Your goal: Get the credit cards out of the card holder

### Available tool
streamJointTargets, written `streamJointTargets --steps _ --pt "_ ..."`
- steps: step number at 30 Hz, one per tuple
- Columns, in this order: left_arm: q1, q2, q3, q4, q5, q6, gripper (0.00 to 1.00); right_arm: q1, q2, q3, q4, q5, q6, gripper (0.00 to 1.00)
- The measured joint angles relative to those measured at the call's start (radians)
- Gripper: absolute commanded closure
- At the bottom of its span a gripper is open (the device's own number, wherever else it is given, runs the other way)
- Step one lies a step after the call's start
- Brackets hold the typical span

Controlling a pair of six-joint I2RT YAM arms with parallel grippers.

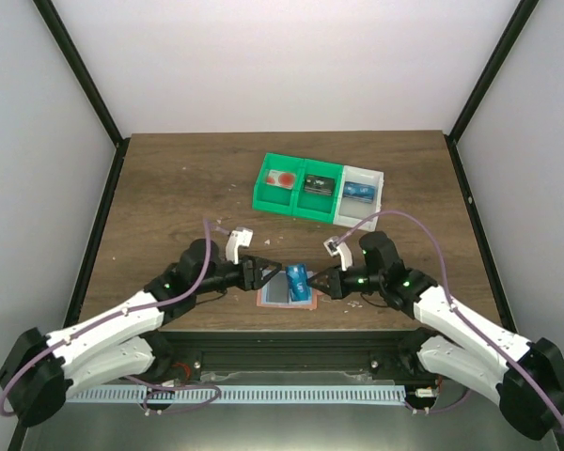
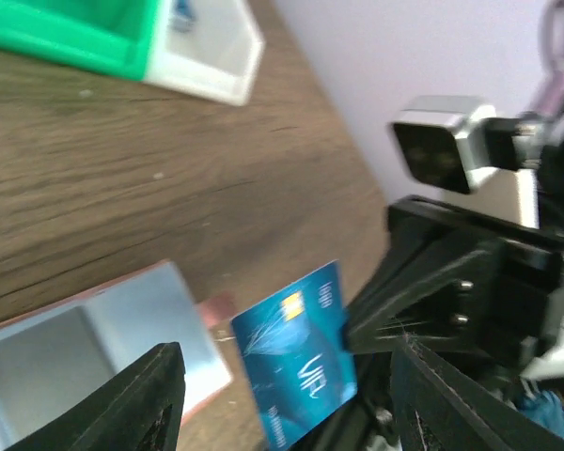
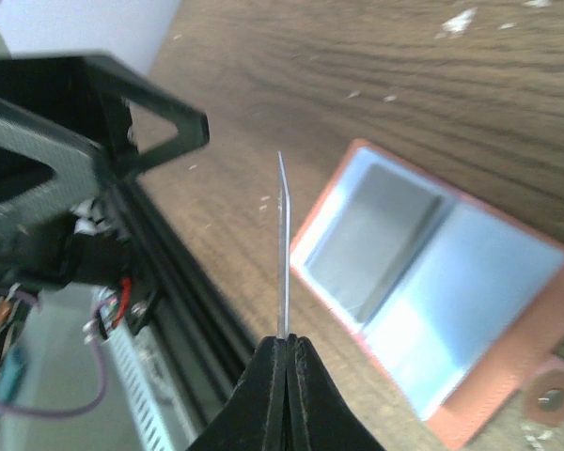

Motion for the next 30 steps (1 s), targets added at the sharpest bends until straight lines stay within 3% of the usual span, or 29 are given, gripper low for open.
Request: streamJointTargets --steps 10,16,21,26,28,30 --pt "0.046 -0.113 0.055 -0.113 0.316 0.111 0.4 0.0 -0.014 0.0 0.062 -0.337 -0.023 1.0" --pt "0.065 -0.089 0.085 -0.185 0.394 0.164 0.42 0.0 -0.007 0.0 0.111 -0.435 -0.016 1.0" --pt "0.072 -0.058 0.087 -0.186 0.445 0.179 0.6 0.0 0.002 0.0 0.13 -0.47 -0.013 0.99" --pt "0.072 -0.021 0.086 -0.169 0.499 0.181 0.99 0.0 0.005 -0.002 0.151 -0.478 0.003 1.0" --pt "0.072 -0.02 0.087 -0.161 0.517 0.177 1.0 0.0 0.005 -0.003 0.156 -0.478 0.01 0.99" --pt "0.076 -0.023 0.087 -0.151 0.527 0.174 1.0 -0.002 0.005 -0.009 0.157 -0.463 0.025 0.89"
